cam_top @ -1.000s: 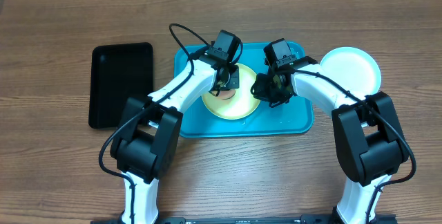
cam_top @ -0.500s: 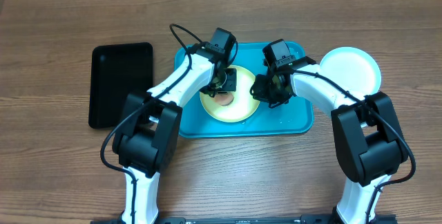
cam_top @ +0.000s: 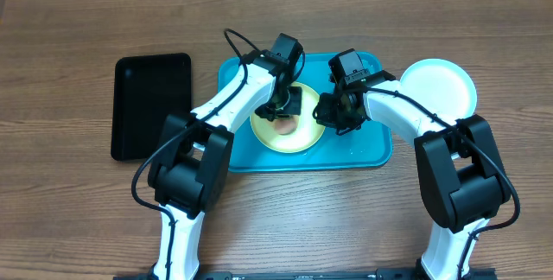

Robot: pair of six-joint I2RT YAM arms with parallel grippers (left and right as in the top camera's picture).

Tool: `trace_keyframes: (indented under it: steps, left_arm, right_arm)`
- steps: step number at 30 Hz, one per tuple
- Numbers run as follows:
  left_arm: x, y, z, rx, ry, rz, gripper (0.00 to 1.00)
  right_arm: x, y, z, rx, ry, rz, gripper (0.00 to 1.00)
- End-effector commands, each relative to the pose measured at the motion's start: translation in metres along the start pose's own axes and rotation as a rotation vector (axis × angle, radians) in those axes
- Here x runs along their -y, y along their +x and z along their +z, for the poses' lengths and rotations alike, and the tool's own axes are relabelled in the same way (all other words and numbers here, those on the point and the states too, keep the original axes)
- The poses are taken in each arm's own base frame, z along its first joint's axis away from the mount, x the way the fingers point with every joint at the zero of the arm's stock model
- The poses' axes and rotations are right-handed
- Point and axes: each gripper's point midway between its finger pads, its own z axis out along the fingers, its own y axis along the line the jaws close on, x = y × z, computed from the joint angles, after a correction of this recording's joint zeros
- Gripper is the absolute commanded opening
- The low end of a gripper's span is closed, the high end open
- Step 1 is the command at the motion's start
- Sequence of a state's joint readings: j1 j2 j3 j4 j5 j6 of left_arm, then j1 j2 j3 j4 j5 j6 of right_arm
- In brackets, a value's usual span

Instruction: Clean dirty plates on tray and stack at the side

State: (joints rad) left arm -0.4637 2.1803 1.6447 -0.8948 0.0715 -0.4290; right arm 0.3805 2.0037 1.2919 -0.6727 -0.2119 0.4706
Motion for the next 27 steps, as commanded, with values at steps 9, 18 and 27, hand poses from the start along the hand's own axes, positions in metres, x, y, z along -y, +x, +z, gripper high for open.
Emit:
trace_keyframes:
  steps: [9,18,27]
  left_arm:
    - [-0.080,0.005,0.005,0.020,-0.409,-0.102,0.04]
    - [0.042,0.031,0.015,-0.119,0.250,0.386,0.04]
    - [0.002,-0.011,0.021,0.044,-0.029,0.168,0.04]
  right_arm:
    - [0.017,0.021,0.020,-0.062,0.065,0.000,0.04]
    - [0.018,0.022,0.020,-0.064,0.067,0.001,0.04]
    - [0.018,0.022,0.020,-0.065,0.069,0.001,0.04]
